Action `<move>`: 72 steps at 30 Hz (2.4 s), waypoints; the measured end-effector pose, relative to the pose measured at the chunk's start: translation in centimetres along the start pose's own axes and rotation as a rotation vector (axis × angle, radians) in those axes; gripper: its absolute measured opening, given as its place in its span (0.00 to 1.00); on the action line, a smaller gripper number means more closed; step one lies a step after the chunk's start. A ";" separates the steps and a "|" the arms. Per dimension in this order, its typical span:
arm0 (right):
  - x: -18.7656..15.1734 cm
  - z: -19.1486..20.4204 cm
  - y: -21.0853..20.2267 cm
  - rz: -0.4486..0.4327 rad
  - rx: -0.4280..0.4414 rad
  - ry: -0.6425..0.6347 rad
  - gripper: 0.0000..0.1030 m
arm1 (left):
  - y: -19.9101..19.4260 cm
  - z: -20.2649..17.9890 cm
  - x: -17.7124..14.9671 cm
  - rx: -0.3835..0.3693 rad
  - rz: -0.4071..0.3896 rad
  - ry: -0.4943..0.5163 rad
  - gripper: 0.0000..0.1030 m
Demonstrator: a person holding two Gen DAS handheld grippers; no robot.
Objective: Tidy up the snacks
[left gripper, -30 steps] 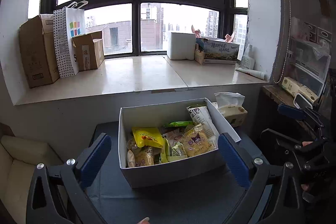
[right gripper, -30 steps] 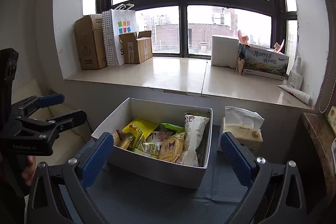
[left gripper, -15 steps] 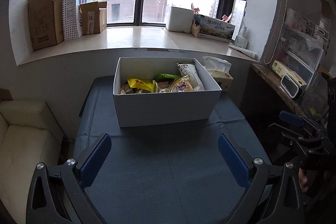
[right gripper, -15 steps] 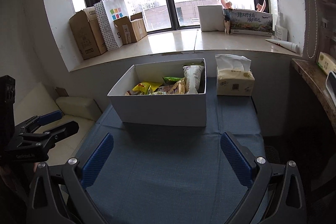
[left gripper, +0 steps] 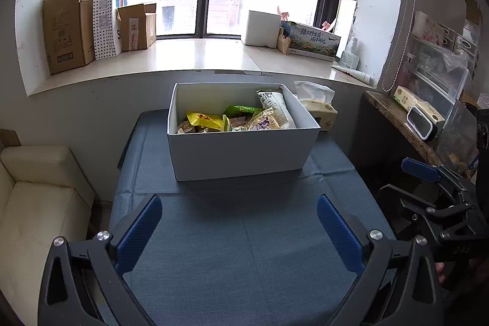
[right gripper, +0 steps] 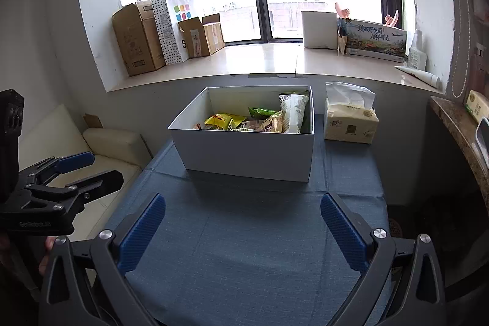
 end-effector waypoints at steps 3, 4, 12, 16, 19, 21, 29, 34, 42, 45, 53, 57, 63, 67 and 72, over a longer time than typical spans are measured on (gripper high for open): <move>0.1 -0.2 -0.1 -0.003 -0.001 0.002 1.00 | 0.0 -0.2 0.0 -0.002 0.000 0.005 1.00; 0.1 -0.2 -0.2 -0.005 0.000 0.005 1.00 | 0.0 -0.2 0.0 -0.002 0.000 0.008 1.00; 0.0 -0.4 -0.3 -0.005 0.002 0.009 1.00 | 0.1 -0.5 0.0 0.001 0.003 0.016 1.00; 0.0 -0.3 -0.3 -0.004 0.001 0.009 1.00 | 0.1 -0.5 -0.1 0.001 0.004 0.018 1.00; -0.1 -0.3 -0.3 -0.004 0.000 0.008 1.00 | 0.2 -0.5 -0.1 0.000 0.005 0.017 1.00; -0.1 -0.3 -0.3 -0.002 -0.002 0.010 1.00 | 0.2 -0.5 -0.1 0.002 0.006 0.018 1.00; -0.2 -0.1 -0.4 -0.002 0.009 0.012 1.00 | 0.1 -0.4 -0.3 0.004 0.007 0.019 1.00; -0.2 0.1 -0.3 -0.001 0.008 0.012 1.00 | 0.2 -0.4 -0.3 0.004 0.009 0.020 1.00; -0.3 0.0 -0.3 -0.002 0.009 0.013 1.00 | 0.2 -0.4 -0.4 0.005 0.009 0.021 1.00; -0.3 0.0 -0.3 -0.003 0.010 0.013 1.00 | 0.2 -0.3 -0.4 0.005 0.009 0.020 1.00; -0.3 0.1 -0.3 -0.004 0.013 0.011 1.00 | 0.2 -0.3 -0.5 0.006 0.011 0.020 1.00; -0.4 0.2 -0.3 -0.003 0.015 0.012 1.00 | 0.3 -0.3 -0.5 0.005 0.011 0.022 1.00; -0.4 0.3 -0.2 0.000 0.017 0.010 1.00 | 0.3 -0.3 -0.5 0.006 0.013 0.024 1.00; -0.4 0.3 -0.3 -0.001 0.017 0.010 1.00 | 0.3 -0.3 -0.5 0.005 0.014 0.024 1.00; -0.5 0.4 -0.2 0.001 0.025 0.010 1.00 | 0.4 -0.2 -0.6 0.003 0.017 0.024 1.00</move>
Point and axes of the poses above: each gripper's, at about its wrist camera, not at the fingertips, and y roughly the way its jaws point, z to its left, x to its top, the point moved 9 cm from there along y, roughly the way its jaws point, and after that the axes turned 8 degrees about -y, right-handed, at the moved point
